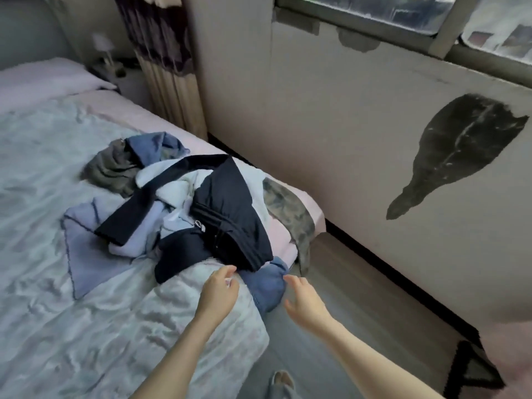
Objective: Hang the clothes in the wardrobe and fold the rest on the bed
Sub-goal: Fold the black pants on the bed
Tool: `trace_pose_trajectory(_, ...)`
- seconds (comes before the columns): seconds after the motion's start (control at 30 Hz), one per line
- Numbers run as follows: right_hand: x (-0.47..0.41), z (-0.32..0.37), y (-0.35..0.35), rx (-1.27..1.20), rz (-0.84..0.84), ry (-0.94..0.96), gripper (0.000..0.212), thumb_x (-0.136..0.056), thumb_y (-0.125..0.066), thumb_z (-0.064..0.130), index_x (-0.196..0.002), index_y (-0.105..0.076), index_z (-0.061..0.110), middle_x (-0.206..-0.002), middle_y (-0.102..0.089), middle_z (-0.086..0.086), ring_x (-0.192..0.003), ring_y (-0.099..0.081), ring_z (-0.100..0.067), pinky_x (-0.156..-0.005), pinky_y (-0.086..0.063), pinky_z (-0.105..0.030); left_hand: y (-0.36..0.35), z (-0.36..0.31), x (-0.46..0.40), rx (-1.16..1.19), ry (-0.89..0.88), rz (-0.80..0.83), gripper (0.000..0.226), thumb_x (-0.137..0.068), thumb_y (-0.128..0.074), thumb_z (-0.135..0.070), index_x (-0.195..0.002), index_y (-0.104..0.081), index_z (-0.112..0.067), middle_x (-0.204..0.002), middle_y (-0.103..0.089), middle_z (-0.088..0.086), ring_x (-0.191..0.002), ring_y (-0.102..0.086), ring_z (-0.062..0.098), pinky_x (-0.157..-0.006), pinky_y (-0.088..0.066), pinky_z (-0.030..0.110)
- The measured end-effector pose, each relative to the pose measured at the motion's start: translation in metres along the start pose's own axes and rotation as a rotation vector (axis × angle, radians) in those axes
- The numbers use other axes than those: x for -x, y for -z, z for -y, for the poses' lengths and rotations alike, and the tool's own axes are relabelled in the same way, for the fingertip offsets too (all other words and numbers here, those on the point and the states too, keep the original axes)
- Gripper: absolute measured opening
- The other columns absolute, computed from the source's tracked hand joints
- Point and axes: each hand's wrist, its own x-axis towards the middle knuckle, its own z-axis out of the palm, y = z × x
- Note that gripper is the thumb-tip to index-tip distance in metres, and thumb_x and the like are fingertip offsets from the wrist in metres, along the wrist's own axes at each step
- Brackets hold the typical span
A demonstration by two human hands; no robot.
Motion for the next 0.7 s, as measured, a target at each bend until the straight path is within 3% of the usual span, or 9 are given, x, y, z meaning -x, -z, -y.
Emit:
trace_pose_trajectory(0.1,-0.051,-0.004,-0.006,0.246,0.081,0.092,0.060,-0.092,-0.046,0.020,-0.146,-0.020,0.020,-0.143,-0.031,-0.005,-0.126,-0.035,-0.028,-0.092,-0.042,-0.037,-0.008,0.004,-0.023,0.062,0.063,-0.087,0.034,-0.095,-0.044,-0.011,-0.126,-0.055,-0.014,-0.126,-0.057,0.001,-0.100,-0.051,0.010,-0.089,-0.041,0.021)
trace_pose_trajectory(0.27,-0.120,0.000,-0.034,0.560,0.096,0.253,0.087,-0.089,-0.055,0.018,-0.150,0.008,0.028,-0.156,-0.004,-0.008,-0.141,-0.011,-0.032,-0.102,-0.033,-0.047,-0.014,0.024,-0.053,0.050,0.158,-0.150,0.032,-0.093,-0.047,-0.009,-0.123,-0.057,-0.012,-0.122,-0.059,0.003,-0.106,-0.057,0.017,-0.083,-0.036,0.016)
trace_pose_trajectory(0.37,-0.151,0.002,-0.065,0.655,0.055,0.247,0.100,-0.089,-0.055,0.015,-0.143,0.028,0.029,-0.158,0.010,-0.008,-0.144,0.003,-0.036,-0.105,-0.023,-0.057,-0.019,0.041,-0.063,0.063,0.196,-0.137,0.033,-0.093,-0.047,-0.010,-0.124,-0.056,-0.013,-0.125,-0.058,0.001,-0.106,-0.056,0.015,-0.086,-0.036,0.017)
trace_pose_trajectory(0.43,-0.165,0.004,-0.079,0.676,0.008,0.209,0.102,-0.089,-0.052,0.008,-0.136,0.036,0.028,-0.157,0.012,-0.009,-0.143,0.003,-0.038,-0.105,-0.021,-0.061,-0.020,0.050,-0.067,0.091,0.212,-0.141,0.033,-0.092,-0.048,-0.009,-0.123,-0.057,-0.013,-0.124,-0.059,0.001,-0.100,-0.055,0.011,-0.085,-0.036,0.015)
trace_pose_trajectory(0.5,-0.179,0.008,-0.086,0.668,-0.023,0.193,0.094,-0.092,-0.049,0.009,-0.142,0.028,0.028,-0.158,0.003,-0.010,-0.143,-0.005,-0.039,-0.106,-0.023,-0.058,-0.019,0.064,-0.073,0.111,0.231,-0.132,0.032,-0.092,-0.048,-0.008,-0.122,-0.057,-0.014,-0.123,-0.059,0.000,-0.096,-0.054,0.008,-0.084,-0.035,0.013)
trace_pose_trajectory(0.6,-0.187,0.010,-0.079,0.483,-0.086,0.233,0.062,-0.097,-0.047,0.024,-0.150,-0.015,0.027,-0.151,-0.028,-0.008,-0.138,-0.026,-0.035,-0.106,-0.030,-0.047,-0.009,0.074,-0.082,0.105,0.228,-0.112,0.031,-0.092,-0.049,-0.008,-0.121,-0.057,-0.014,-0.122,-0.059,0.000,-0.094,-0.053,0.007,-0.080,-0.034,0.010)
trace_pose_trajectory(0.7,-0.184,0.022,-0.057,0.057,-0.242,0.191,0.032,-0.097,-0.047,0.021,-0.128,-0.053,0.017,-0.123,-0.058,-0.003,-0.113,-0.053,-0.027,-0.082,-0.042,-0.032,0.011,0.073,-0.094,0.086,0.205,-0.072,0.037,-0.092,-0.050,-0.009,-0.128,-0.051,-0.016,-0.128,-0.054,0.001,-0.101,-0.053,0.010,-0.082,-0.034,0.012)
